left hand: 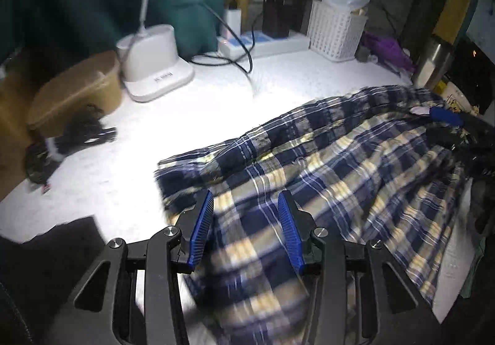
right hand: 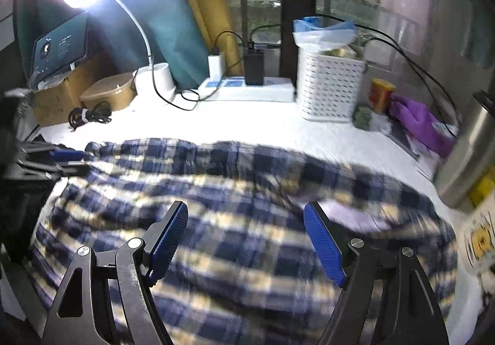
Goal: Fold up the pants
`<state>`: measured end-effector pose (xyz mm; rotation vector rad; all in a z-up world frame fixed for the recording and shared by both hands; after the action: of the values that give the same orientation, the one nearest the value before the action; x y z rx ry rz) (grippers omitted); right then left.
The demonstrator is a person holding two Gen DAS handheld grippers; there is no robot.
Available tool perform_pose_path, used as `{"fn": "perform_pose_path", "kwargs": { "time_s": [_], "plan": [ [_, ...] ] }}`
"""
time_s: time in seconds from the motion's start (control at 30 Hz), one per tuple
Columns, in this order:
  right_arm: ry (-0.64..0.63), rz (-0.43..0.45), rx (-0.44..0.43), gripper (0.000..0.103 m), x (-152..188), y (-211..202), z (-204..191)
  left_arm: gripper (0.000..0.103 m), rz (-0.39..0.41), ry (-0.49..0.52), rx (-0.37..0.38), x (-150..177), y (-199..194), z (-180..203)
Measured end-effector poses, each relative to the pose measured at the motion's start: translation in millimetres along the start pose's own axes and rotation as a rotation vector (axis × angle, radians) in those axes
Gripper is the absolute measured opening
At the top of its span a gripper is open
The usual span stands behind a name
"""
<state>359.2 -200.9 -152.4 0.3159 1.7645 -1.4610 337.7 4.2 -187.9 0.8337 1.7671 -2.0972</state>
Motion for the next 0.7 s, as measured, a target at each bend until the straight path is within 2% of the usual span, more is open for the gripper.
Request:
{"fn": "perform_pose_path", "kwargs": {
  "time_s": [0.07, 0.1, 0.17, 0.2, 0.33, 0.4, 0.5, 0.57, 0.7],
  "plan": [
    [-0.014, -0.008, -0.025, 0.065, -8.5, 10.7, -4.9, 0.043, -0.022, -0.012, 0.005, -3.2, 12.1, -3.5],
    [-0.019, -0.018, -0.037, 0.063, -12.3, 19.0, -7.0, 0.043, -0.035, -0.018, 0.015, -4.9, 18.6, -5.3],
    [-0.022, -0.047, -0.057, 0.048, -16.7, 37.1, -10.7, 0.043, -0.050, -0.028, 0.018, -9.4, 27.8, -10.1],
    [-0.022, -0.061, -0.065, 0.045, -17.3, 44.6, -11.6, 0.043, -0.053, -0.031, 0.021, -11.2, 30.7, -11.2],
    [-0.025, -0.133, -0.092, 0.043, -13.6, 77.7, -18.0, 0.043, -0.035, -0.018, 0.036, -22.5, 35.3, -15.2],
    [-0.015, -0.163, -0.084, 0.043, -11.2, 92.8, -16.7, 0.043, -0.016, -0.009, 0.012, -28.9, 40.4, -19.5],
    [-0.004, -0.170, -0.071, 0.043, -17.7, 103.4, -13.9, 0.043, -0.009, 0.006, -0.041, -35.0, 45.6, -26.6],
    [0.005, -0.175, -0.044, 0.043, -20.5, 110.2, -8.6, 0.043, -0.015, -0.012, -0.050, -36.9, 44.7, -33.0],
    [0.030, -0.157, -0.008, 0.043, -26.8, 105.3, -5.0, 0.043, 0.034, -0.060, -0.051, -37.1, 14.2, -39.4]
  ]
}}
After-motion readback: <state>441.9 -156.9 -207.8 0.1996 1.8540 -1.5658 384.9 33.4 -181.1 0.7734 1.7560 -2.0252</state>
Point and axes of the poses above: each gripper's, at about its wrist camera, not at the fingertips, and y roughly the way its jaws point, z to its right, x to its underside, the point moved 9 cm from there along y, roughly the way its jaws point
